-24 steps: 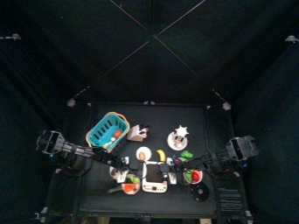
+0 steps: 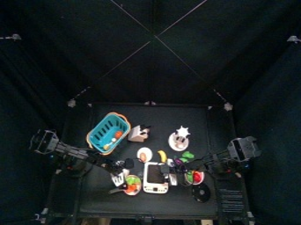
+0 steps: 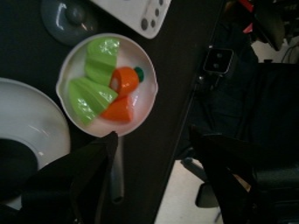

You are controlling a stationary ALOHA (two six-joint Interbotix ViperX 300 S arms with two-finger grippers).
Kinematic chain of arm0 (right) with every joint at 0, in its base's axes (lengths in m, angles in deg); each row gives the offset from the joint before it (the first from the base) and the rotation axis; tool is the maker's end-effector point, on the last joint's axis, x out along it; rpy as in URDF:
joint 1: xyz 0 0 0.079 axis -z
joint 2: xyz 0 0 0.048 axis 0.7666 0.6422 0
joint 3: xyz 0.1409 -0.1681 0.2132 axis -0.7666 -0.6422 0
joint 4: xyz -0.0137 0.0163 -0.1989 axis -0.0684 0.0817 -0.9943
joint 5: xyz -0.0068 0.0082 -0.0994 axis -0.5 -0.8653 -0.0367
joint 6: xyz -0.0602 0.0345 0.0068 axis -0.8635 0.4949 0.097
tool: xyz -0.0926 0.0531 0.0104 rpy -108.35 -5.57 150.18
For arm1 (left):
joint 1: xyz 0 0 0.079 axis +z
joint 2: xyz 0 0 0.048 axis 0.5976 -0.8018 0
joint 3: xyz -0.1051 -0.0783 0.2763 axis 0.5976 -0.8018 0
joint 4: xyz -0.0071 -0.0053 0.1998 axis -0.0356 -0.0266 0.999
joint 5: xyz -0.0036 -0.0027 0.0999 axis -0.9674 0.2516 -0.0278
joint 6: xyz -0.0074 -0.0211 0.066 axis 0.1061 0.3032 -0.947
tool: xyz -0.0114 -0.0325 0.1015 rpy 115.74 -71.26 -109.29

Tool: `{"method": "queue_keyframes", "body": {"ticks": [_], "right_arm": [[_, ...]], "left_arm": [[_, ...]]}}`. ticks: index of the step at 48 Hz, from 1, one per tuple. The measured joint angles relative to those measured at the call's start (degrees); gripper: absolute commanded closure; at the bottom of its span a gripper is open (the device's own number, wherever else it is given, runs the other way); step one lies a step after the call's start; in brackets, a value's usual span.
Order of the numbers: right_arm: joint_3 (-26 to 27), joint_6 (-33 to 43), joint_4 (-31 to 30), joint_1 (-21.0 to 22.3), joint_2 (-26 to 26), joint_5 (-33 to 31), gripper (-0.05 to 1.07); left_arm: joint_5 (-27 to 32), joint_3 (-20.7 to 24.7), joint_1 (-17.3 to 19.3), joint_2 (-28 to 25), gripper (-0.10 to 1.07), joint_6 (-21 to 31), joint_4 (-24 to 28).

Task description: Grab pan

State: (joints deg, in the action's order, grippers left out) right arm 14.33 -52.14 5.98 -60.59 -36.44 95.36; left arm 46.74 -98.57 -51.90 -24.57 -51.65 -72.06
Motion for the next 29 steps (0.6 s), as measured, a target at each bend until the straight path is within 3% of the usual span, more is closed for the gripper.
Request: {"method": "queue_keyframes", "body": {"ticks": [11,17,23,29], "right_arm": [[0.7,0.1,0.7,-1.2,0.1,-0.6,0.13],[0.8,0.1,1.4,-1.7,0.4,-0.6,0.13],[0.7,0.1,1.9,-2.1,0.4,-0.6,0.13],[0.8,0.1,1.9,-2.3,0.5,-1.0,0.13]], "left_arm": [[8.5,5.2,-4.6,-5.4,0.0,19.5,11.4],[10.6,7.7,-4.9,-8.6,0.0,30.9,19.4],[12.8,8.4,-4.8,-10.5,0.0,38.6,26.0],[15.5,8.6,-4.8,-11.7,0.0,43.5,29.2]]}}
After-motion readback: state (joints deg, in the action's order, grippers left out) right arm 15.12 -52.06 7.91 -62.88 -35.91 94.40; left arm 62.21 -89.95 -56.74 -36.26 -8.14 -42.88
